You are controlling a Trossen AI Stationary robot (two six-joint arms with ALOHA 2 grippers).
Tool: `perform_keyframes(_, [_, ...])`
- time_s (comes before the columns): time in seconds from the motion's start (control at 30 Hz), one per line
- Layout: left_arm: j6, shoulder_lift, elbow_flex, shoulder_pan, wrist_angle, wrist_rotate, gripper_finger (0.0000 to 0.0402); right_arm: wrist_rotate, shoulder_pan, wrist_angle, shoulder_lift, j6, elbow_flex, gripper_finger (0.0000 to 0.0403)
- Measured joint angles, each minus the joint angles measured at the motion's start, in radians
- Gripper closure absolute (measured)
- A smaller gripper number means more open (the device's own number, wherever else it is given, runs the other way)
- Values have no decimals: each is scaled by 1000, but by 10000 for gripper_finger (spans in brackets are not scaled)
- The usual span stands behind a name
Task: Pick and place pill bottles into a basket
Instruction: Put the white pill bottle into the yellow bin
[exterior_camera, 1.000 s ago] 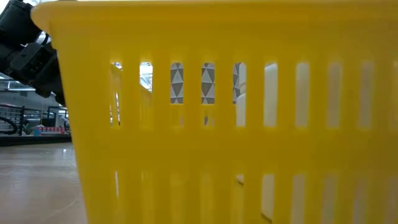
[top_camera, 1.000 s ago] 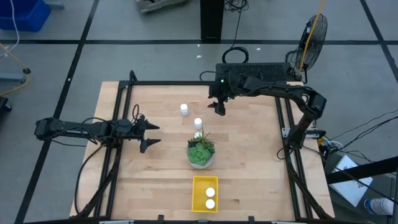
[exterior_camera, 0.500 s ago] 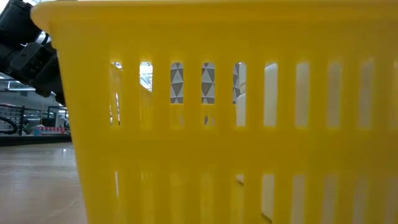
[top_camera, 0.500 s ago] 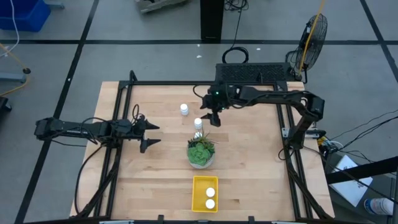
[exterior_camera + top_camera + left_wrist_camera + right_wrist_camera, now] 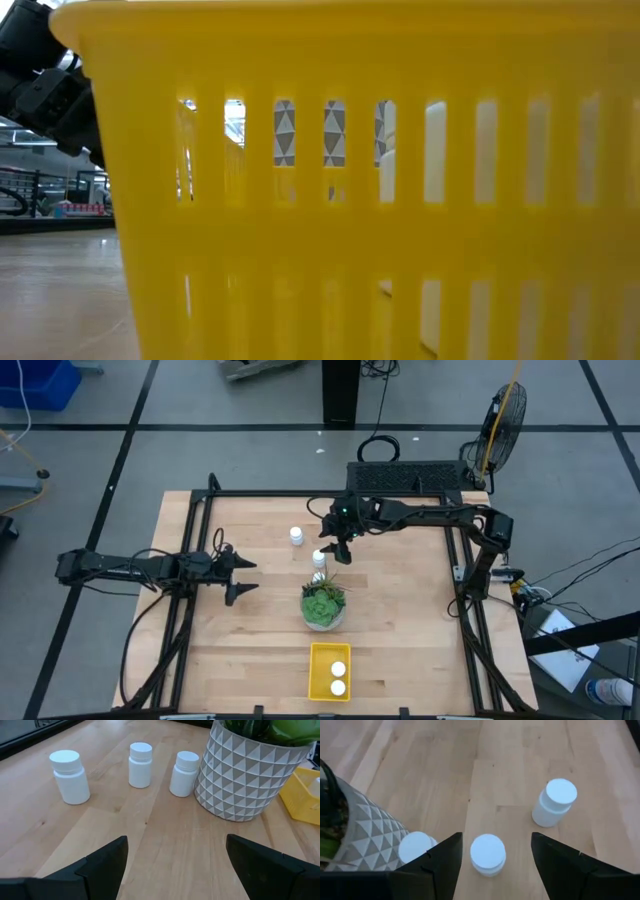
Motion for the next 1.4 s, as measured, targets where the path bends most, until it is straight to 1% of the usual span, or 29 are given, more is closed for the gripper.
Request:
perform_keyframes(0.13, [0, 0, 0, 0, 0, 0, 62, -1, -1, -2, 1, 2, 0, 175])
perform_keyframes(0.23, [0, 0, 0, 0, 0, 0, 62, -26, -1, -16, 1, 6, 0, 175])
perform_keyframes(0.57, [0, 0, 0, 0, 0, 0, 62, -26, 24, -18, 2, -2, 0, 174])
perform_keyframes(0.97, [1, 0, 0, 0, 1, 7, 62, -26, 44, -10, 38, -14, 0, 174])
perform_keyframes(1.07, [2, 0, 0, 0, 1, 7, 62, -25, 44, -7, 35, -14, 1, 165])
perform_keyframes(1.27, [5, 0, 0, 0, 1, 8, 62, -19, 44, 17, 37, -14, 0, 130])
perform_keyframes(1.4, [6, 0, 0, 0, 1, 8, 62, -17, 44, 35, 37, -1, 0, 125])
